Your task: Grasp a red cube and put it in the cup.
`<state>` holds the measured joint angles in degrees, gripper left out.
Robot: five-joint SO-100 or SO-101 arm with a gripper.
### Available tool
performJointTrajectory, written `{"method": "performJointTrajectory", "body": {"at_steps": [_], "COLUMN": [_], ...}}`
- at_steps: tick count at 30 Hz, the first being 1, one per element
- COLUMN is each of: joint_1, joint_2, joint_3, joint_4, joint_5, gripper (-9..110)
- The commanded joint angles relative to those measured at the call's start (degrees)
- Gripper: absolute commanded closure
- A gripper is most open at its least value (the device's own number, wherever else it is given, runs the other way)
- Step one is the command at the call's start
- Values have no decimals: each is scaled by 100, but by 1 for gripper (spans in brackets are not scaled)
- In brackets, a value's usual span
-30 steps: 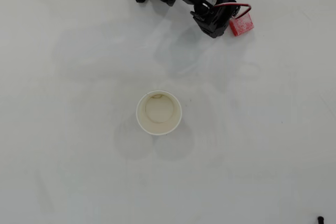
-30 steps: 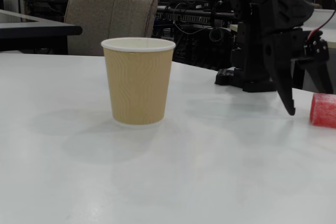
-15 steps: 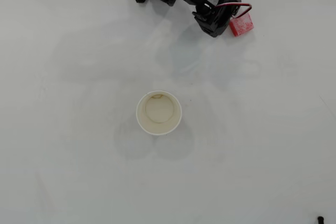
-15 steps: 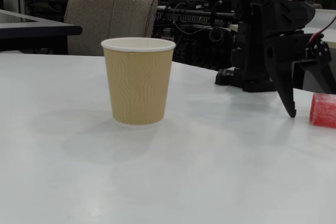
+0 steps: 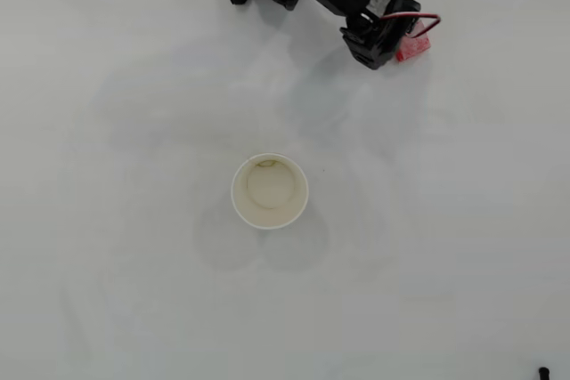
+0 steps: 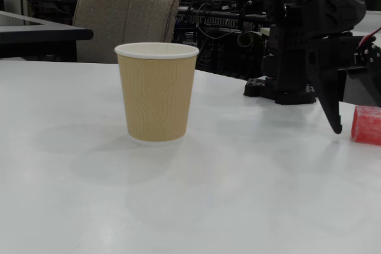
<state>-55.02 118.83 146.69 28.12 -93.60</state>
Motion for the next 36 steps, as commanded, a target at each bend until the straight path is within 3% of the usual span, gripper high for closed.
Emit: {"method": "performJointTrajectory", "body": {"at_steps": [1, 36], "joint_1": [114, 545], "joint_2": [-246, -1020], "joint_3": [-712, -1310], "joint_4": [-62, 9], "joint_5": [35, 35], "gripper": [69, 69]}}
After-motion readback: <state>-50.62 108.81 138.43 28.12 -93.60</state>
